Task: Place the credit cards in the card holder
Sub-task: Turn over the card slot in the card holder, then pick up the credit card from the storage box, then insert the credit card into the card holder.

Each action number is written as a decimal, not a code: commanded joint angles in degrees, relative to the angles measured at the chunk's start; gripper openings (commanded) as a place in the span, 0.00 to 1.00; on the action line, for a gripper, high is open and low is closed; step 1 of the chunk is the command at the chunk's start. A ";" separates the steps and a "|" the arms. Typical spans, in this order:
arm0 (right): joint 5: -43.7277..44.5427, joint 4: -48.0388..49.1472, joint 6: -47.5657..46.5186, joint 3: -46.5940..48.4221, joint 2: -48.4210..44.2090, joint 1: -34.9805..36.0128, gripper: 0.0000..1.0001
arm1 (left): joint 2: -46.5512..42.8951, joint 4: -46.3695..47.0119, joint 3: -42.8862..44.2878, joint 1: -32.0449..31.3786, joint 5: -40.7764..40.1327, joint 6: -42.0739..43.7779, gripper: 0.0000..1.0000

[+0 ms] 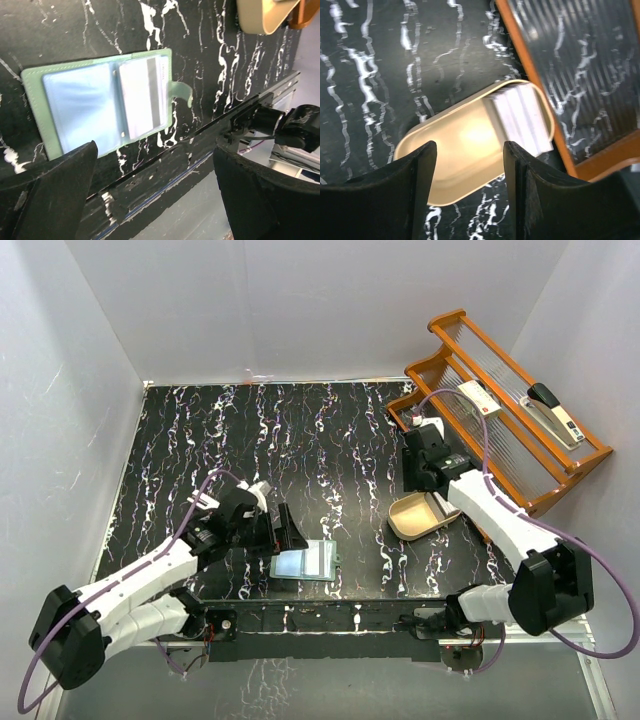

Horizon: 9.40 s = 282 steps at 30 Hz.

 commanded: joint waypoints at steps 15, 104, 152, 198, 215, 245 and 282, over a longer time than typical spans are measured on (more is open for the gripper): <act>9.73 -0.98 -10.07 4.42 6.46 -7.92 0.63 | -3.37 -17.50 6.03 1.14 -5.27 5.90 0.99; 8.27 -7.56 -10.43 10.98 15.03 -7.84 0.04 | 1.59 -19.18 5.74 1.47 -9.94 3.19 0.94; -64.39 26.44 26.69 -6.17 -18.18 -3.63 0.00 | 0.80 5.89 9.02 1.34 11.48 -11.49 0.80; -49.00 23.57 34.77 -15.73 -20.84 3.71 0.53 | 0.21 -12.65 16.80 1.25 -4.58 -13.77 0.00; -36.81 15.42 24.57 -16.01 -10.54 7.88 0.53 | 5.56 -13.25 13.95 1.25 -5.08 -6.51 0.00; -18.48 11.88 19.90 -8.48 10.77 27.46 0.41 | 9.95 13.38 -4.48 1.51 7.34 -7.54 0.00; -16.65 13.91 21.58 -13.41 8.41 28.47 0.12 | 14.21 25.59 -11.72 1.55 8.91 -11.02 0.00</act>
